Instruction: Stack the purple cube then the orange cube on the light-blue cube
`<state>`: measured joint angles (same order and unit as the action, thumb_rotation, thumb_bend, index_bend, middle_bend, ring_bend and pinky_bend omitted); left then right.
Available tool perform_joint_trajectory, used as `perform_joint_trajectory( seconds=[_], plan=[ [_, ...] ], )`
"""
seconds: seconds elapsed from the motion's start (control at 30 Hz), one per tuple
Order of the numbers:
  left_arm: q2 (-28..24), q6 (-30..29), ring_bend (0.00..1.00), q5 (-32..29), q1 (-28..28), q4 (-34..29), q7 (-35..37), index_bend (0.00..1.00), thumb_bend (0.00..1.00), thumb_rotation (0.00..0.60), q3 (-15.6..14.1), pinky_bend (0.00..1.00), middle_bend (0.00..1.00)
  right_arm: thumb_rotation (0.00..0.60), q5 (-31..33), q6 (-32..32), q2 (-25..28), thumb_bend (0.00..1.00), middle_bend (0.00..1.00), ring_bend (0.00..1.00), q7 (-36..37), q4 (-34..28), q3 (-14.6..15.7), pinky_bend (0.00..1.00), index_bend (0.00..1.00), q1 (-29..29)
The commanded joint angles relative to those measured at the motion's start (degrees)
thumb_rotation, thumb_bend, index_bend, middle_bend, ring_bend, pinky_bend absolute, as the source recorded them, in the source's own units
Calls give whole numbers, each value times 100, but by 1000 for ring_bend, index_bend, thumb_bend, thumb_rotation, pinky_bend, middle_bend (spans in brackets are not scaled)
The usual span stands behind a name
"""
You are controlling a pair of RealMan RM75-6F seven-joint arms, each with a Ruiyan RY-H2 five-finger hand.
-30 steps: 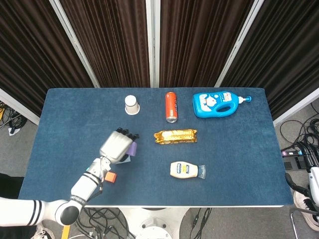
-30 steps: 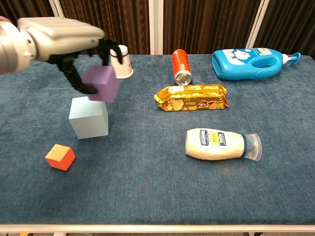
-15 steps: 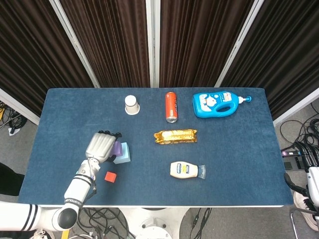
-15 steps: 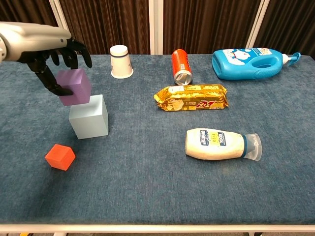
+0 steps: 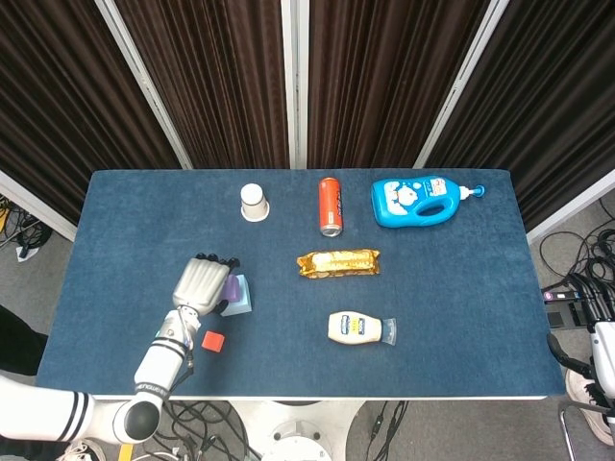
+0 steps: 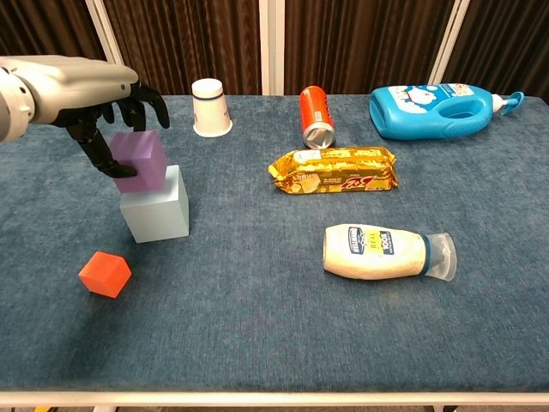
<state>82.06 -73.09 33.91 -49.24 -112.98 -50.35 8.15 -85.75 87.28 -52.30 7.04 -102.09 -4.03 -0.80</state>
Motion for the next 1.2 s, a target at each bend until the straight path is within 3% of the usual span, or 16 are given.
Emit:
perform_joint_trajectory(
  seconds=[0.03, 1.0, 1.2],
  plan=[
    [20, 27, 303, -55, -23, 47, 26, 322, 308, 600, 18, 303, 575, 600, 2, -5, -2, 231, 77, 0, -14, -3, 1, 0, 39, -3],
    [264, 215, 304, -216, -267, 404, -34, 322, 308, 600, -72, 303, 576, 600, -9, -71, 40, 230, 77, 0, 35, 6, 48, 0, 39, -4],
    [170, 440, 298, -296, -278, 363, 119, 276, 256, 600, -63, 300, 489, 600, -22, -93, 51, 230, 77, 0, 68, 20, 67, 0, 39, -4]
  ],
)
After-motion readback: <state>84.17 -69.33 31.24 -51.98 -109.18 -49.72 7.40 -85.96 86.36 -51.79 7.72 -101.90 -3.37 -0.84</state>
